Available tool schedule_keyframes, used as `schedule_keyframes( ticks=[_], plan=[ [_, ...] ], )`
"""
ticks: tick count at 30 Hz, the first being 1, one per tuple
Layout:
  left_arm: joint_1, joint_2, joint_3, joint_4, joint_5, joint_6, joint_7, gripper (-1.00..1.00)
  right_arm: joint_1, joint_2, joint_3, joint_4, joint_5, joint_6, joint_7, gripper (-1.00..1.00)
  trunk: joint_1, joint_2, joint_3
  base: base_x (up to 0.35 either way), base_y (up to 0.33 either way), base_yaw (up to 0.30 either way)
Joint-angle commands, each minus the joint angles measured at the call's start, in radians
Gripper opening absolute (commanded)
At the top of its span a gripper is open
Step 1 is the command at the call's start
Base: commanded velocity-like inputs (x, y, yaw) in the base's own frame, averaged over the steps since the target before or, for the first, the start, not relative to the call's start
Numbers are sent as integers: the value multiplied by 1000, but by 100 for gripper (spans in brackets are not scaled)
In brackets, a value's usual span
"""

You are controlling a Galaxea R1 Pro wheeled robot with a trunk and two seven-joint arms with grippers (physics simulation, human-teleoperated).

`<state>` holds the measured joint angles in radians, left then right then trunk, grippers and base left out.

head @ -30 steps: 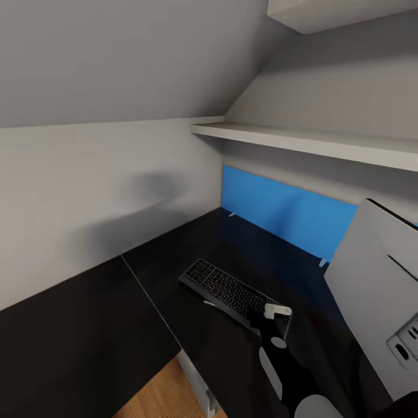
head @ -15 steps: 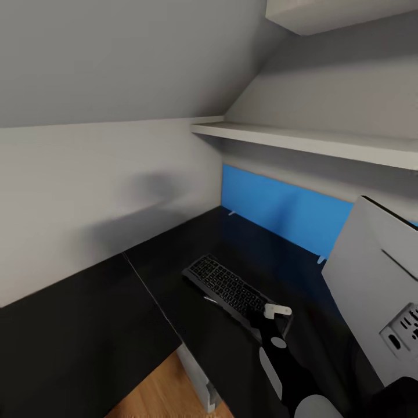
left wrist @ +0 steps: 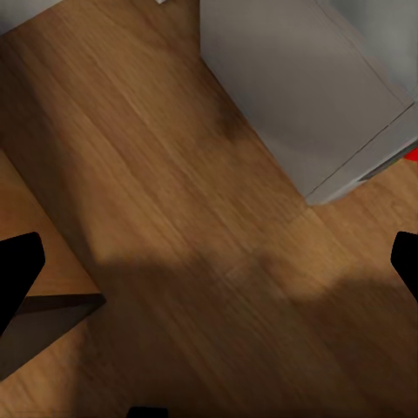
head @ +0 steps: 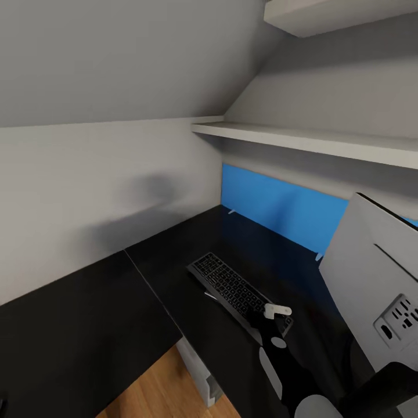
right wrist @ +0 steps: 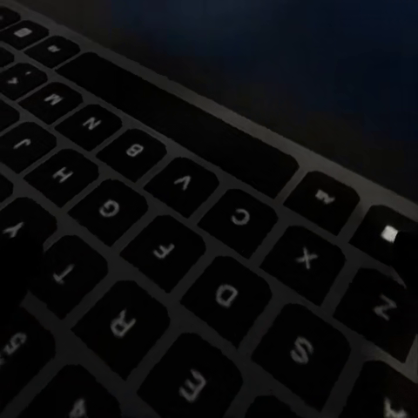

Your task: In the bedroom, organize the workspace by keeping the computer under the desk, ensuring the monitor is on the desk, placing the keyboard on the desk next to the monitor, placing the mouse on the desk next to the keyboard, moving the folder from the swivel chair onto the desk next to the mouse, stacking the notebook on top of the folder with the pen on top of the notebook, and positioning the swivel chair next to the desk.

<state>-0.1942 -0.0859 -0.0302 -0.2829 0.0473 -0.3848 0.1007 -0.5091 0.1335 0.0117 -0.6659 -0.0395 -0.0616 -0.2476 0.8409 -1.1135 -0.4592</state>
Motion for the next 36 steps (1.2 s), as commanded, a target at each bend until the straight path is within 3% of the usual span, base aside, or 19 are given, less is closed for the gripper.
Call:
schedule_keyframes(
  ticks=[1,36],
  plan=[
    [-1,0,-4,1,5,-3,4,100,0,0,1,32,-10,-4,-4,100,0,0,-1,-1,0,0],
    [-1,0,-3,1,5,-5,8,100,0,0,2,31,-11,-6,-2,100,0,0,-1,-75,0,0]
  ],
)
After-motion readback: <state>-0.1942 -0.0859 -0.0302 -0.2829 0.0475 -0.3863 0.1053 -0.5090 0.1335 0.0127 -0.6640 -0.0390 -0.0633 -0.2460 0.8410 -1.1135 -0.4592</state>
